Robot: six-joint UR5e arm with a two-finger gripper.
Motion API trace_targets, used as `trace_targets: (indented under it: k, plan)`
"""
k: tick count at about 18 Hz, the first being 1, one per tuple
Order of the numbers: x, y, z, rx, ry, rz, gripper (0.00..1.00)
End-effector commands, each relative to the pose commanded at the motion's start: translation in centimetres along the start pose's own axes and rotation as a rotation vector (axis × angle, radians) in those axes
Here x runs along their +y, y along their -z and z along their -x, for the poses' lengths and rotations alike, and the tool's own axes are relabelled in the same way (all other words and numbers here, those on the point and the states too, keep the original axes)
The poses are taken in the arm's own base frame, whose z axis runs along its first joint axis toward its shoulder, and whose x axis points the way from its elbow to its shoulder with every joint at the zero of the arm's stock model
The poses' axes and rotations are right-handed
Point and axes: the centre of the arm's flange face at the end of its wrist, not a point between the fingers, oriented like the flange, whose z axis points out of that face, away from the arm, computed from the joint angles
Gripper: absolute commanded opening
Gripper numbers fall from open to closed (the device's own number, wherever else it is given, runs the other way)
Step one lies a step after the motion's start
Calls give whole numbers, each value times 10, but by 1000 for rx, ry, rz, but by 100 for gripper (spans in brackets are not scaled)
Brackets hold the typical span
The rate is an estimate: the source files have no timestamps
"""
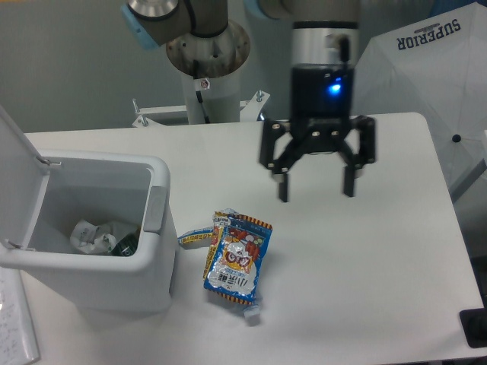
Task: Open the trash can
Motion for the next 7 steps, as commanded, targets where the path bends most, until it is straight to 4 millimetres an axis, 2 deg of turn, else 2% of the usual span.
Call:
trace_targets:
  k: [3,7]
  plan:
    - [21,-18,17,-97,-170,115,100]
    - [24,-25,22,-122,-254,152,100]
